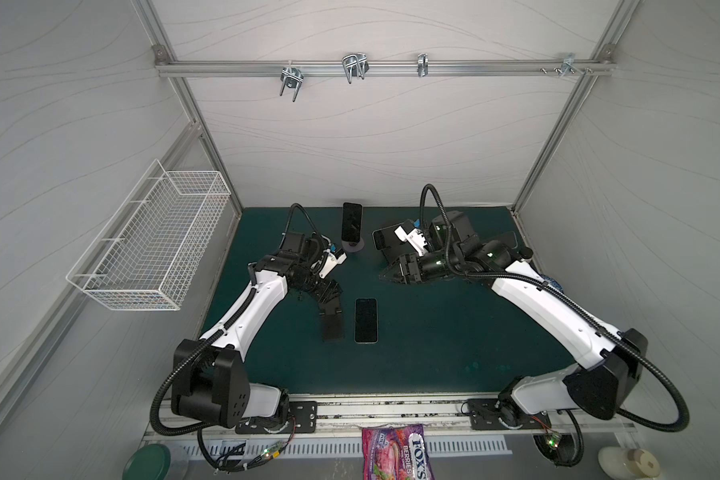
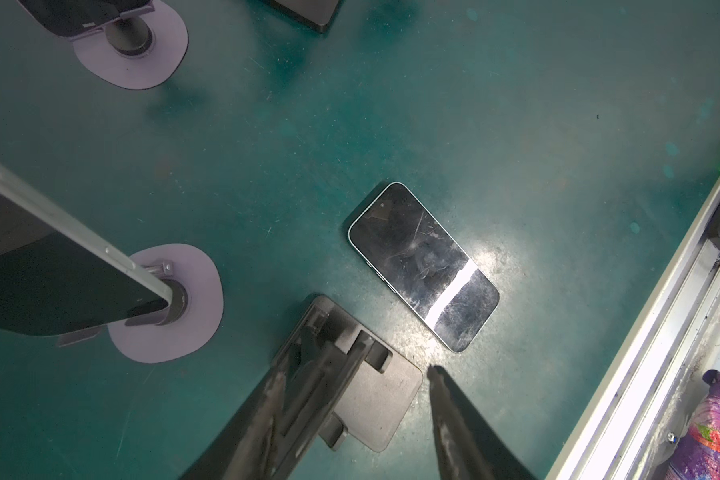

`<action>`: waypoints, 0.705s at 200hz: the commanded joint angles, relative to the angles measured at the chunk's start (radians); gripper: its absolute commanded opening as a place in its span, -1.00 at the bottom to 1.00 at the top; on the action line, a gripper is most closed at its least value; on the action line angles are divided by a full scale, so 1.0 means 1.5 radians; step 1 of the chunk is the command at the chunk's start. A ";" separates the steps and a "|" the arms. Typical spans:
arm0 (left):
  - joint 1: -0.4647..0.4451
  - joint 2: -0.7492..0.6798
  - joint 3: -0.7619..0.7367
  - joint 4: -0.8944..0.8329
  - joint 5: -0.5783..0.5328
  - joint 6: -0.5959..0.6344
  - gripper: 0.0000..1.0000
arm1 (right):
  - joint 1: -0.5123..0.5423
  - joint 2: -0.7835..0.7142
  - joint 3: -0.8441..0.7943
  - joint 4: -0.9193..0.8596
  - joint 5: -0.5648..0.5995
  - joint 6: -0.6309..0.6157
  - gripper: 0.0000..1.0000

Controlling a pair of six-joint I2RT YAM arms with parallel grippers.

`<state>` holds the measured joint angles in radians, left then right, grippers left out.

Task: Remove the phone from the phone stand
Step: 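Raise the left gripper while the right gripper moves to the empty stand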

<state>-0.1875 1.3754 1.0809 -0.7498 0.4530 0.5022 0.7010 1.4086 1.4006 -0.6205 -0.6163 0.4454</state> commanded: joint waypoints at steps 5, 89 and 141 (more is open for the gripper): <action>0.004 0.013 0.028 -0.001 0.007 0.015 0.14 | 0.011 -0.018 0.009 -0.017 0.007 -0.003 0.63; 0.003 0.018 -0.013 0.032 0.003 -0.006 0.07 | 0.021 -0.016 -0.002 -0.016 0.028 0.003 0.63; 0.003 0.030 -0.022 0.042 -0.001 -0.011 0.02 | 0.021 -0.028 -0.017 -0.012 0.047 0.001 0.65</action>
<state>-0.1875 1.4128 1.0370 -0.7078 0.4446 0.4763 0.7250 1.3998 1.3869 -0.6216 -0.5613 0.4488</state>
